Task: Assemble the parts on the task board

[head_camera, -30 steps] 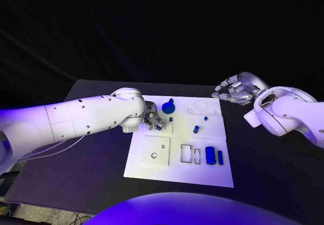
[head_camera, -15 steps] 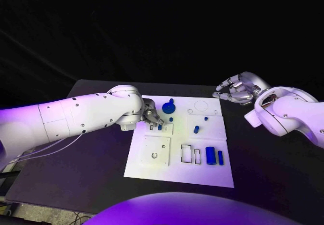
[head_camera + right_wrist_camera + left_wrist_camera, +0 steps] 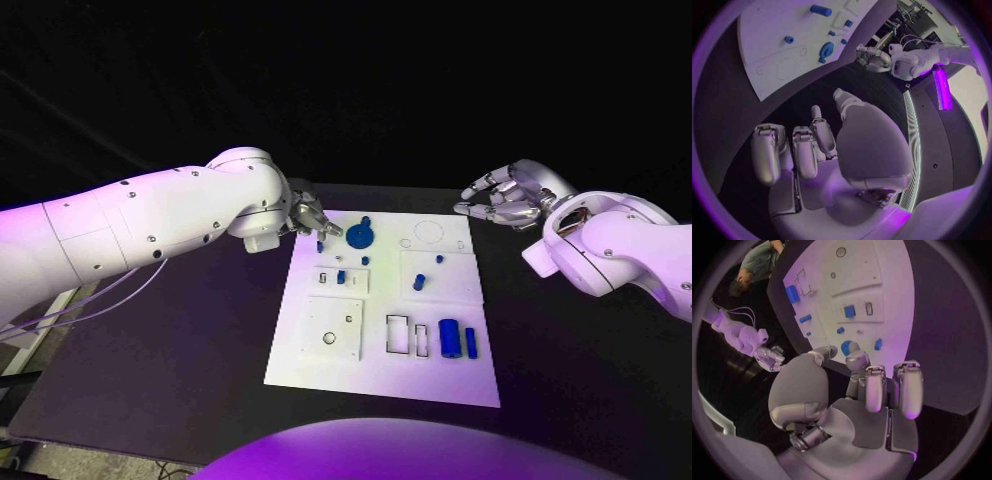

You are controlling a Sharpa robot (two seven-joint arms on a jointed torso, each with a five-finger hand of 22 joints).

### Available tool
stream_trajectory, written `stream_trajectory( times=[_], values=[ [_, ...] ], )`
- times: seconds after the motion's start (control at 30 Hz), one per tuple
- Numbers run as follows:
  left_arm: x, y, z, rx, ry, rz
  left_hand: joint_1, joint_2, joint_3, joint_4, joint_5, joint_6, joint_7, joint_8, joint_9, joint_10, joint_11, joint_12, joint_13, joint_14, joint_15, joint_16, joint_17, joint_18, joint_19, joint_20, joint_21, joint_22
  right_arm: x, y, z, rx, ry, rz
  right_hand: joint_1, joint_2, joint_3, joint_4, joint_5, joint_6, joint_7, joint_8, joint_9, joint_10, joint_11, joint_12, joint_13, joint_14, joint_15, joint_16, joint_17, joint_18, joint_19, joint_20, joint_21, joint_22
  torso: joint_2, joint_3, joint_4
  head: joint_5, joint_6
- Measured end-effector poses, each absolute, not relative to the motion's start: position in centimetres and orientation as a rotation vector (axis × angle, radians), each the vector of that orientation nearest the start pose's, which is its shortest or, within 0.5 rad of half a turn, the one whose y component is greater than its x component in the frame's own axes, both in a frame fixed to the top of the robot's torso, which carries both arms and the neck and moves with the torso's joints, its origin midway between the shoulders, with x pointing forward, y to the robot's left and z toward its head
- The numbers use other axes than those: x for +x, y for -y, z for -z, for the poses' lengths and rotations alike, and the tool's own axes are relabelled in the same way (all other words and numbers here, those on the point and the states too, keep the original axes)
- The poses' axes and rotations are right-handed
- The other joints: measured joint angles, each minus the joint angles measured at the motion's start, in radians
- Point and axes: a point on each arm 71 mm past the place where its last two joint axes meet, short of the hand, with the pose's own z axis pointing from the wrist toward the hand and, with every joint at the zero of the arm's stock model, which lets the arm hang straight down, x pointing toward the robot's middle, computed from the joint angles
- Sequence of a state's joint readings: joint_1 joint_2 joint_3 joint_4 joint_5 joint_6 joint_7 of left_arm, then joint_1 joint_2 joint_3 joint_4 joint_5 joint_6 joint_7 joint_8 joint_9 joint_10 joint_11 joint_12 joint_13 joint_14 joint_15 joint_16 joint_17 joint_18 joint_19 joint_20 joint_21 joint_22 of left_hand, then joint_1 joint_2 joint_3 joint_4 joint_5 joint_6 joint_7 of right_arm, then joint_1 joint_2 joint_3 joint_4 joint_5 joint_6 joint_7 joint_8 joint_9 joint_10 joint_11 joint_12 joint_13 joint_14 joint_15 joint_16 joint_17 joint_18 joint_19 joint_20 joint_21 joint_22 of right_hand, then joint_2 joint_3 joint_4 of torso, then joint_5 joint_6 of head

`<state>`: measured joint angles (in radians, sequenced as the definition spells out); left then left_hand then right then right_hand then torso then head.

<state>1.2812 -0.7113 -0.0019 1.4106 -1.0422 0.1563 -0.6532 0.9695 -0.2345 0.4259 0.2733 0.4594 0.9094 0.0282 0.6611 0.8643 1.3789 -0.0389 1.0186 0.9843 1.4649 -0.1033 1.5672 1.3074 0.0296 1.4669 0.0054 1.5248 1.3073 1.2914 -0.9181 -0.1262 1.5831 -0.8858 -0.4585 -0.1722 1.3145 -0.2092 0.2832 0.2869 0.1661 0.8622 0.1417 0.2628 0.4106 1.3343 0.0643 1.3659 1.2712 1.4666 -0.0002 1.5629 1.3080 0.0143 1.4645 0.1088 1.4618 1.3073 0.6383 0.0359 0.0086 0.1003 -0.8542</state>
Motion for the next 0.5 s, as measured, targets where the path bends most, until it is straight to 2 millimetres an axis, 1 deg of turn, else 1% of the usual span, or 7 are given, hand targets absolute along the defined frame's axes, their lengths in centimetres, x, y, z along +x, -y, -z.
stream_trajectory(
  times=[0.03,0.1,0.13,0.23,0.37,0.43,0.5],
  values=[
    [51.6,-19.2,18.2,-0.257,-2.285,0.317,0.012,-0.001,-0.006,0.005,0.000,0.000,0.000,-0.005,-0.004,-0.005,0.001,-0.003,-0.003,0.000,0.000,0.000,0.000,0.000,0.000,0.000,0.000,0.000,48.4,23.7,17.4,0.485,-1.720,-0.755,0.000,0.000,0.000,0.000,0.000,0.000,0.000,0.000,0.000,0.000,0.000,0.000,0.000,0.000,0.000,0.000,0.000,0.000,0.000,0.000,0.000,0.000,0.000,-0.0001,0.0001,0.000,0.002],
    [52.0,-19.6,17.9,-0.266,-2.281,0.307,0.013,0.000,-0.014,0.009,-0.001,-0.004,0.004,-0.015,-0.009,-0.007,0.000,-0.005,-0.005,0.000,0.000,0.000,0.000,0.000,-0.004,0.004,-0.005,0.000,48.4,23.8,17.4,0.485,-1.720,-0.755,0.000,0.000,0.000,0.000,0.000,0.000,0.000,0.000,0.000,0.000,0.000,0.000,0.000,0.000,0.000,0.000,0.000,0.000,0.000,0.000,0.000,0.000,0.001,-0.0001,0.0001,-0.001,0.005],
    [52.2,-19.7,17.9,-0.269,-2.281,0.301,0.019,0.005,-0.017,0.011,-0.005,-0.004,0.004,-0.017,-0.011,-0.007,0.000,-0.005,-0.005,0.000,0.000,0.000,0.000,0.000,-0.002,0.006,-0.005,0.000,48.4,23.8,17.4,0.485,-1.720,-0.754,0.000,0.000,0.000,0.000,0.000,0.000,0.000,0.000,0.000,0.000,0.000,0.000,0.000,0.000,0.000,0.000,0.000,0.000,0.000,0.000,0.000,0.000,0.001,-0.0002,0.0002,-0.001,0.006],
    [52.8,-20.1,17.9,-0.278,-2.284,0.280,0.023,0.003,-0.019,0.014,-0.010,-0.004,0.004,-0.017,-0.015,-0.010,0.003,-0.005,-0.005,0.002,0.002,0.000,0.000,0.000,0.000,0.008,-0.005,0.000,48.4,23.8,17.4,0.485,-1.720,-0.754,0.000,0.000,0.000,0.000,0.000,0.000,0.000,0.000,0.000,0.000,0.000,0.000,0.000,0.000,0.000,0.000,0.000,0.000,0.000,0.000,0.000,0.000,0.002,-0.0007,0.0006,-0.003,0.012],
    [53.5,-20.4,18.3,-0.283,-2.291,0.250,0.027,0.007,-0.025,0.014,-0.018,-0.004,0.004,-0.023,-0.017,-0.010,0.003,-0.005,-0.005,0.004,0.004,0.000,0.000,0.000,0.000,0.008,-0.005,0.000,48.4,23.7,17.4,0.485,-1.720,-0.755,0.000,0.000,0.000,0.000,0.000,0.000,0.000,0.000,0.000,0.000,0.000,0.000,0.000,0.000,0.000,0.000,0.000,0.000,0.000,0.000,0.000,0.001,0.004,-0.0023,0.0010,-0.003,0.017],
    [53.8,-20.5,18.5,-0.283,-2.296,0.237,0.027,0.007,-0.025,0.014,-0.018,-0.004,0.004,-0.023,-0.017,-0.010,0.003,-0.005,-0.005,0.004,0.004,0.000,0.000,0.000,0.000,0.008,-0.005,0.000,48.4,23.7,17.4,0.485,-1.720,-0.755,0.000,0.000,0.000,0.000,0.000,0.000,0.000,0.000,0.000,0.000,0.000,0.000,0.000,0.000,0.000,0.000,0.000,0.000,0.000,0.000,0.000,0.001,0.004,-0.0024,0.0010,-0.002,0.018],
    [54.1,-20.5,18.9,-0.283,-2.304,0.220,0.030,0.010,-0.027,0.016,-0.026,-0.004,0.004,-0.023,-0.020,-0.010,0.003,-0.005,-0.005,0.004,0.004,0.000,0.000,0.000,0.000,0.008,-0.005,0.000,48.4,23.7,17.4,0.485,-1.720,-0.755,0.000,0.000,0.000,0.000,0.000,0.000,0.000,0.000,0.001,0.000,0.000,0.000,0.000,0.000,0.000,0.000,0.000,0.000,0.000,0.000,0.000,0.001,0.005,-0.0023,0.0008,-0.001,0.018]
  ],
)
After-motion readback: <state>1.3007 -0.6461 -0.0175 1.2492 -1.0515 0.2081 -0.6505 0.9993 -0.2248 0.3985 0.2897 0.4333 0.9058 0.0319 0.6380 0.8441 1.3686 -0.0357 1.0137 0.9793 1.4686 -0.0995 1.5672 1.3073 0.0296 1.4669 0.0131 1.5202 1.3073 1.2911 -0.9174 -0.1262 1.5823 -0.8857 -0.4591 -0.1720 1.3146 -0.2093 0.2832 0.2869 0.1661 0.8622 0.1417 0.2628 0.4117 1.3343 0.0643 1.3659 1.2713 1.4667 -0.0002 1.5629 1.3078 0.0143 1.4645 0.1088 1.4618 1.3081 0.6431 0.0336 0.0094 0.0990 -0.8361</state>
